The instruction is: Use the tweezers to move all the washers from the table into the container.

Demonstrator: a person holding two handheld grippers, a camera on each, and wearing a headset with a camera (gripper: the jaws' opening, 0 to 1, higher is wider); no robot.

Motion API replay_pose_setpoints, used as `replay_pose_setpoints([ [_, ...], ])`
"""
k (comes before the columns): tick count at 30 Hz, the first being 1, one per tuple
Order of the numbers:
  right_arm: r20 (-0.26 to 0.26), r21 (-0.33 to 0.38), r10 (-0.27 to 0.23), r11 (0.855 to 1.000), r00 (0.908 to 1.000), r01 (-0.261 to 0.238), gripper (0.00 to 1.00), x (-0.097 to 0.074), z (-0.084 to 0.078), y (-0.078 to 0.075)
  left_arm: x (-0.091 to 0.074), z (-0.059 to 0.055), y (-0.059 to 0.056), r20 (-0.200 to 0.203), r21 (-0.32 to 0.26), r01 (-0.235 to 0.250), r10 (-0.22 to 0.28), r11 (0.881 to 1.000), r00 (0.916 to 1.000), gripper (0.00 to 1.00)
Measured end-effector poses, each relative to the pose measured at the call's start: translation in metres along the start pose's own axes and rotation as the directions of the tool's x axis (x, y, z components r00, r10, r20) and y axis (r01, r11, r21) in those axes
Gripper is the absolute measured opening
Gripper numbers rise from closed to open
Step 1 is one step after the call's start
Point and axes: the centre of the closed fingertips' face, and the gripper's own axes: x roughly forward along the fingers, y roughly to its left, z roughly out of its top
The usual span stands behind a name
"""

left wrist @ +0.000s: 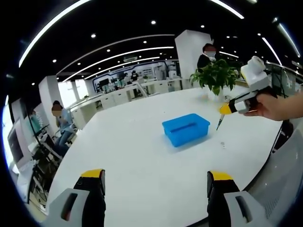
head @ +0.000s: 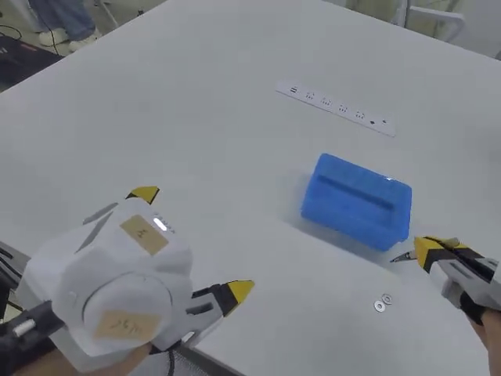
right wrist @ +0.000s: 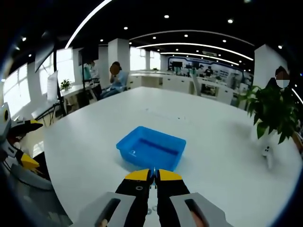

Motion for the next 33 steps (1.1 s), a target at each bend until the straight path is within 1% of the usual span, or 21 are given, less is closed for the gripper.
replay_pose_setpoints([
  [2, -0.012, -0.001, -0.002, 1.0, 0.9999, 0.002, 0.01, -0.002, -0.008, 0.0, -0.001, 0.0, 0.001, 0.003, 0.002, -0.002, 0.002, 1.0, 1.0, 0.91],
  [6, -0.038, -0.003, -0.007, 1.0, 0.9992, 0.007, 0.01, -0.006, -0.021, -0.002, -0.002, -0.002, 0.003, -0.004, 0.002, -0.011, 0.011, 1.0, 0.9999, 0.91],
  [10, -0.055, 0.024, -0.016, 1.0, 0.9984, 0.017, 0.01, -0.008, -0.031, -0.005, -0.005, -0.001, 0.002, -0.001, -0.004, -0.012, 0.012, 1.0, 0.9999, 0.91],
  [17, -0.056, 0.04, -0.015, 0.999, 0.9983, 0.017, 0.01, -0.011, -0.032, 0.002, -0.005, -0.001, -0.002, -0.001, 0.003, -0.007, 0.007, 1.0, 1.0, 0.91],
  [20, -0.06, 0.027, -0.016, 0.999, 0.9981, 0.018, 0.01, -0.011, -0.032, 0.004, -0.005, 0.0, -0.002, 0.004, 0.003, -0.004, 0.004, 1.0, 1.0, 0.91],
  [22, -0.06, 0.02, -0.015, 1.0, 0.9981, 0.016, 0.01, -0.011, -0.032, 0.004, -0.005, 0.0, -0.003, 0.003, 0.006, -0.003, 0.003, 1.0, 1.0, 0.91],
  [27, -0.059, 0.042, -0.019, 0.999, 0.9981, 0.021, 0.01, -0.011, -0.033, 0.001, -0.006, 0.003, -0.003, 0.016, 0.006, -0.003, 0.003, 1.0, 0.9999, 0.91],
  [30, -0.059, 0.054, -0.015, 0.998, 0.9981, 0.018, 0.01, -0.012, -0.035, 0.002, -0.006, 0.004, -0.004, 0.017, 0.017, -0.001, 0.001, 1.0, 0.9998, 0.91],
  [33, -0.073, 0.057, -0.004, 0.998, 0.9973, 0.008, 0.01, -0.01, -0.039, 0.005, -0.006, 0.007, -0.006, 0.024, 0.019, 0.003, -0.003, 1.0, 0.9997, 0.91],
])
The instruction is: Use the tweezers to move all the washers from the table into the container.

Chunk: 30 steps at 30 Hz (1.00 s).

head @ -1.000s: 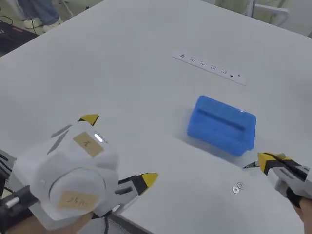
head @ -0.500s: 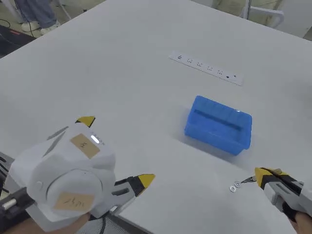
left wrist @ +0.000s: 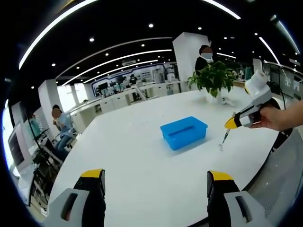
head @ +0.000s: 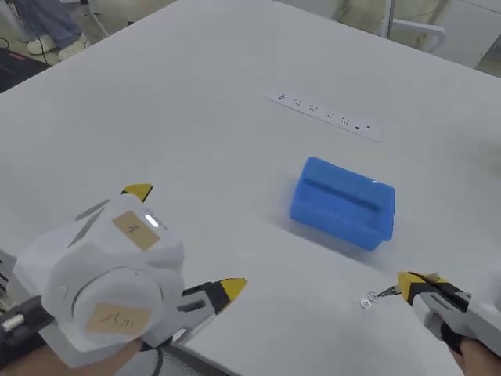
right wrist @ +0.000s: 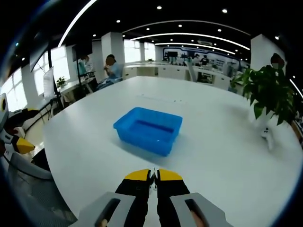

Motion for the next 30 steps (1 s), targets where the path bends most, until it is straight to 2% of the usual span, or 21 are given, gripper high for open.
replay_pose_setpoints([
  [3, -0.014, -0.011, -0.003, 1.0, 0.9999, 0.003, 0.01, 0.003, -0.007, 0.0, 0.001, 0.002, -0.001, 0.005, -0.004, -0.001, 0.001, 1.0, 1.0, 0.91],
  [8, -0.017, 0.039, 0.009, 0.999, 0.9998, -0.008, 0.02, 0.006, -0.011, 0.003, -0.001, 0.003, -0.002, 0.004, -0.004, 0.002, -0.002, 1.0, 1.0, 0.91],
  [16, -0.032, 0.034, 0.004, 0.999, 0.9995, -0.003, 0.02, 0.011, -0.017, 0.003, -0.003, -0.003, -0.004, -0.011, -0.001, 0.007, -0.007, 1.0, 0.9999, 0.91],
  [18, -0.04, 0.022, -0.002, 1.0, 0.9992, 0.003, 0.02, 0.009, -0.017, 0.003, -0.003, -0.003, -0.004, -0.012, -0.004, 0.007, -0.007, 1.0, 0.9999, 0.91],
  [19, -0.027, 0.009, -0.006, 1.0, 0.9996, 0.006, 0.02, 0.008, -0.015, 0.002, -0.003, -0.003, -0.004, -0.012, -0.004, 0.005, -0.005, 1.0, 0.9999, 0.91],
  [26, -0.043, -0.002, 0.004, 1.0, 0.9991, -0.004, 0.02, 0.011, -0.016, 0.002, -0.004, -0.008, -0.003, -0.021, -0.009, 0.002, -0.002, 1.0, 0.9998, 0.91],
  [30, -0.057, -0.045, -0.001, 0.999, 0.9984, -0.001, 0.02, 0.011, -0.015, 0.002, -0.004, -0.008, -0.002, -0.023, -0.012, 0.001, -0.001, 1.0, 0.9997, 0.91],
])
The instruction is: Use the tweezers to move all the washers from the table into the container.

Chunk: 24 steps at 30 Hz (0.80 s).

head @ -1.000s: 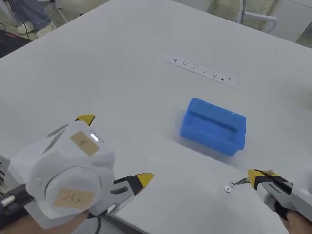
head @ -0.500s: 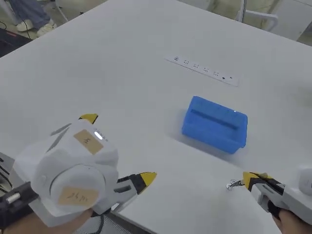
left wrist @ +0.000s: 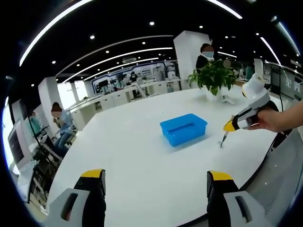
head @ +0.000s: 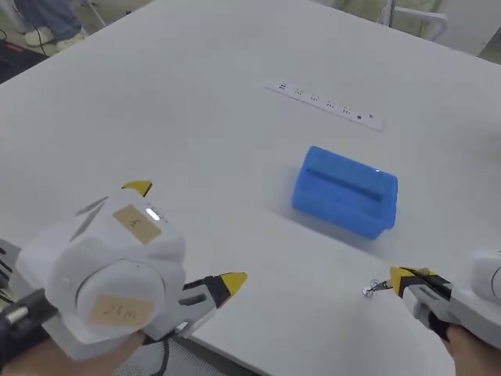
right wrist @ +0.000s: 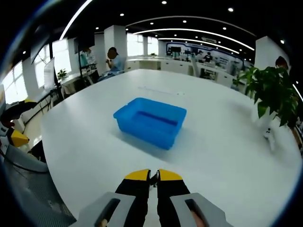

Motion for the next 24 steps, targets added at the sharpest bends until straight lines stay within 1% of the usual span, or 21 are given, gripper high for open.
replay_pose_setpoints([
  [5, -0.013, -0.051, -0.001, 0.999, 0.9999, 0.001, 0.01, -0.0011, 0.0001, 0.0025, 0.0012, 0.0005, 0.0008, 0.002, -0.001, -0.004, 0.004, 1.0, 1.0, 0.91],
  [8, -0.019, -0.073, -0.005, 0.997, 0.9998, 0.003, 0.01, -0.0007, -0.0002, 0.0004, 0.0023, -0.0004, 0.0005, -0.002, -0.003, -0.003, 0.003, 1.0, 1.0, 0.91],
  [10, -0.024, -0.053, 0.005, 0.999, 0.9997, -0.007, 0.01, 0.0012, -0.0017, 0.0005, 0.0025, -0.0005, 0.0007, -0.002, -0.003, -0.004, 0.004, 1.0, 1.0, 0.91],
  [11, -0.01, -0.045, 0.005, 0.999, 0.9999, -0.005, 0.01, 0.0014, 0.0005, -0.0005, 0.0025, -0.0006, 0.0007, -0.002, -0.004, -0.004, 0.004, 1.0, 1.0, 0.91],
  [12, -0.021, -0.043, 0.001, 0.999, 0.9998, -0.002, 0.01, 0.0015, -0.0003, -0.0015, 0.0025, -0.0008, 0.0006, -0.003, -0.006, -0.003, 0.003, 1.0, 1.0, 0.91],
  [14, -0.016, -0.024, -0.001, 1.0, 0.9999, 0.0, 0.01, 0.0027, 0.0007, -0.003, 0.0027, -0.0011, 0.001, -0.004, -0.004, -0.004, 0.004, 1.0, 1.0, 0.91],
  [20, -0.027, -0.009, 0.014, 1.0, 0.9995, -0.014, 0.01, 0.0016, -0.0007, -0.0029, 0.0045, -0.003, 0.0032, -0.014, -0.006, -0.009, 0.009, 1.0, 0.9999, 0.9],
  [21, -0.021, -0.007, 0.014, 1.0, 0.9997, -0.014, 0.01, 0.0012, -0.0002, -0.0034, 0.0048, -0.0031, 0.0034, -0.014, -0.007, -0.01, 0.01, 1.0, 0.9998, 0.9],
  [24, -0.028, 0.002, 0.014, 1.0, 0.9995, -0.014, 0.01, 0.0008, -0.0007, -0.0044, 0.0056, -0.0029, 0.0035, -0.016, -0.007, -0.01, 0.01, 1.0, 0.9998, 0.9],
])
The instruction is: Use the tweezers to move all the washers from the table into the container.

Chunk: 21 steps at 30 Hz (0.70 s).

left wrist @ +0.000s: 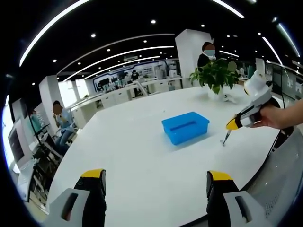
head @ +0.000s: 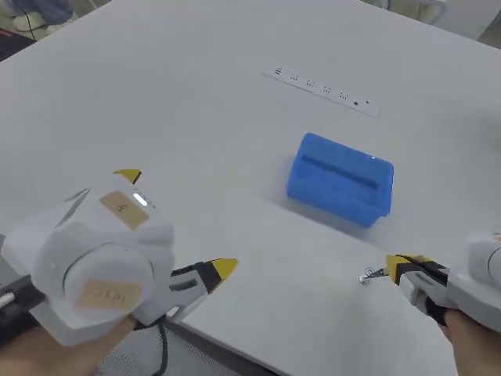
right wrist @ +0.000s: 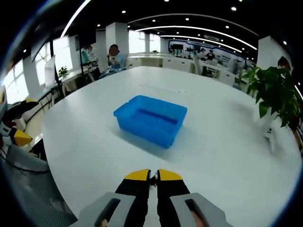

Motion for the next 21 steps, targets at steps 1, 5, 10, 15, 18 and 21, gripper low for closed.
replay_pose_setpoints([
  [1, 0.0, 0.015, 0.007, 1.0, 1.0, -0.007, 0.01, -0.0005, -0.0001, 0.0017, 0.0002, 0.0001, 0.0, 0.0, 0.002, 0.0, 0.0, 1.0, 1.0, 0.9],
  [5, -0.006, 0.009, 0.01, 1.0, 0.9999, -0.01, 0.01, -0.0005, -0.0012, 0.0022, 0.0, 0.0006, 0.0002, 0.002, 0.001, -0.003, 0.003, 1.0, 1.0, 0.9],
  [10, -0.017, 0.004, 0.02, 1.0, 0.9997, -0.02, 0.01, -0.001, -0.0022, 0.0046, -0.0002, -0.0002, 0.0001, 0.002, 0.0, -0.003, 0.003, 1.0, 1.0, 0.9],
  [15, -0.02, -0.018, 0.017, 1.0, 0.9997, -0.017, 0.01, -0.0015, -0.0018, 0.0059, -0.0008, -0.0007, 0.0011, 0.004, -0.005, -0.007, 0.007, 1.0, 1.0, 0.9],
  [18, -0.023, -0.023, 0.017, 1.0, 0.9996, -0.017, 0.01, -0.0005, -0.0007, 0.0061, -0.0008, -0.0011, 0.0016, 0.005, -0.008, -0.006, 0.006, 1.0, 1.0, 0.9],
  [21, -0.023, -0.029, 0.022, 0.999, 0.9995, -0.022, 0.01, 0.0009, 0.0009, 0.0103, -0.0006, -0.0019, 0.0019, 0.004, -0.007, -0.006, 0.006, 1.0, 1.0, 0.9],
])
